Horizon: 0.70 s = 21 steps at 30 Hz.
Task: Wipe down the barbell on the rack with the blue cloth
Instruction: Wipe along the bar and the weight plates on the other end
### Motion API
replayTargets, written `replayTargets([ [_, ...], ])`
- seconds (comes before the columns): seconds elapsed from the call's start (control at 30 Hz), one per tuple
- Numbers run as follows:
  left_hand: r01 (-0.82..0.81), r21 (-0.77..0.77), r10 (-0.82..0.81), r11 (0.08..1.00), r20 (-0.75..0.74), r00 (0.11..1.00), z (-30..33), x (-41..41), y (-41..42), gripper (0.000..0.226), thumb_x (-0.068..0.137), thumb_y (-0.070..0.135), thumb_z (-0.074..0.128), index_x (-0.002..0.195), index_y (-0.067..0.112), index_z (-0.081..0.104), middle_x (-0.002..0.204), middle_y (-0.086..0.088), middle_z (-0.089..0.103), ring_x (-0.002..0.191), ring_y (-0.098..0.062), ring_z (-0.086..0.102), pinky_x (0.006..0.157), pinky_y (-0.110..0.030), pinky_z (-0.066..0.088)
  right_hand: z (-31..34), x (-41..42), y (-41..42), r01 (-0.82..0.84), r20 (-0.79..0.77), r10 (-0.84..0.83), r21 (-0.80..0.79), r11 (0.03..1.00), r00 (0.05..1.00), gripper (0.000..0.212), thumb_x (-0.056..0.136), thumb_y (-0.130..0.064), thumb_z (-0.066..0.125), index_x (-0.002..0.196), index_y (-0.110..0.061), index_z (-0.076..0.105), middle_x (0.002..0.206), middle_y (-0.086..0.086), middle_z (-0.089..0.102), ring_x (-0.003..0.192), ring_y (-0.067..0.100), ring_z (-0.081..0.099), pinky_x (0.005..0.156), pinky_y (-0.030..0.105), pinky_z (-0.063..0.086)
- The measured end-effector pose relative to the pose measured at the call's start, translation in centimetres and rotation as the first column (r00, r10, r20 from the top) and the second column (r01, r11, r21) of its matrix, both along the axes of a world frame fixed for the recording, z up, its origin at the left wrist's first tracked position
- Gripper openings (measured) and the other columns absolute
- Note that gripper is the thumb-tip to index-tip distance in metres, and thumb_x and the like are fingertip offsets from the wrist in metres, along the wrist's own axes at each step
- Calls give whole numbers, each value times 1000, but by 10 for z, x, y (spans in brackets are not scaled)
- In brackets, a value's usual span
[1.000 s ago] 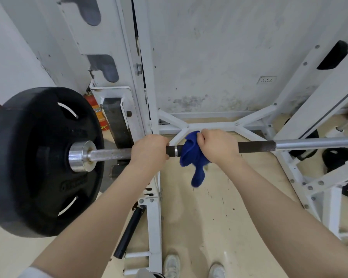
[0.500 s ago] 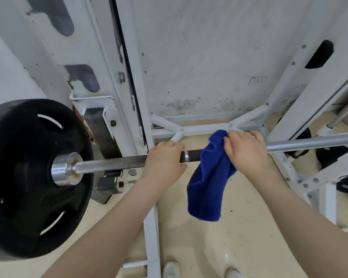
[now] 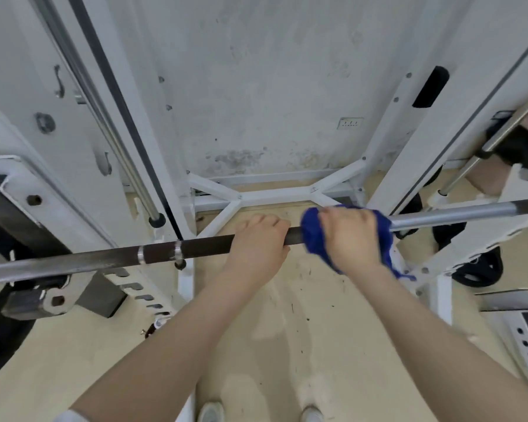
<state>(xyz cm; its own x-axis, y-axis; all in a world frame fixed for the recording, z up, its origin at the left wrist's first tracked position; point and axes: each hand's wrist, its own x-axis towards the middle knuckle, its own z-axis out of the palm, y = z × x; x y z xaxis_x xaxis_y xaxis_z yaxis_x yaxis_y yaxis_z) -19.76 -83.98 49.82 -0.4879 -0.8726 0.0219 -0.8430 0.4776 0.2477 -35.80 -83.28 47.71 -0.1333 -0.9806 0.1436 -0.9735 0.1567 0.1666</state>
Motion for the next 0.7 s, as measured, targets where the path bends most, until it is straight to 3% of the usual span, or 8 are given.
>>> replayTargets([
  [0.13, -85, -53, 91, 995, 105, 990, 1, -20, 1, 18, 92, 18, 43, 107, 13, 52, 112, -3, 57, 108, -23, 48, 86, -30, 34, -20, 20, 6, -198, 289, 238, -161, 967, 927, 36, 89, -35, 31, 85, -14, 60, 73, 1, 64, 69, 24, 58, 68, 33, 43],
  [0.2, -125, -49, 130, 991, 108, 986, 0, -21, 2, 17, 92, 19, 42, 106, 14, 51, 109, -2, 56, 105, -22, 49, 84, -30, 34, -21, 10, 4, -279, 237, 317, -183, 943, 918, 41, 90, -40, 27, 85, -16, 60, 71, -2, 64, 68, 21, 58, 71, 33, 42],
  [0.27, -139, -54, 144, 989, 111, 983, -2, -21, 3, 18, 92, 22, 45, 108, 18, 51, 109, 1, 56, 106, -20, 50, 86, -29, 33, -14, -5, -3, -321, 201, 340, -120, 939, 919, 39, 93, -40, 25, 76, -19, 53, 63, -4, 58, 61, 22, 56, 63, 31, 37],
  [0.33, -138, -58, 145, 989, 119, 982, -3, -22, 3, 23, 90, 24, 50, 114, 22, 52, 111, 3, 56, 107, -20, 49, 89, -29, 32, -8, -23, -18, -182, 258, 189, -52, 982, 947, 35, 94, -33, 28, 69, -19, 48, 56, -4, 50, 51, 20, 49, 50, 28, 29],
  [0.4, -151, -64, 158, 986, 124, 980, -5, -23, 2, 26, 90, 23, 52, 116, 22, 52, 110, 3, 57, 106, -20, 50, 89, -30, 33, -2, -29, -27, -86, 233, 67, 75, 993, 970, 27, 92, -26, 31, 77, -18, 52, 56, -3, 46, 47, 16, 42, 44, 27, 25],
  [0.47, -175, -91, 185, 980, 119, 976, -8, -24, 1, 23, 90, 20, 50, 113, 23, 53, 105, 3, 59, 102, -20, 52, 86, -30, 34, -4, -21, -25, -163, 131, 151, 84, 983, 980, 20, 92, -22, 31, 93, -17, 50, 63, -1, 49, 51, 18, 44, 48, 28, 30],
  [0.6, -197, -122, 209, 973, 91, 974, -10, -25, 2, 17, 90, 18, 49, 104, 24, 56, 97, 5, 62, 94, -19, 55, 79, -28, 34, -17, -19, 4, -308, 100, 308, -13, 951, 946, 52, 90, -47, 20, 101, -15, 59, 82, 1, 62, 74, 24, 56, 74, 36, 41],
  [0.7, -220, -144, 232, 965, 76, 970, -10, -26, 3, 15, 88, 15, 49, 98, 23, 57, 93, 5, 61, 89, -19, 56, 76, -27, 32, -12, -20, 1, -351, 124, 351, -23, 936, 928, 50, 92, -49, 23, 91, -16, 60, 76, 0, 61, 69, 22, 57, 67, 35, 43],
])
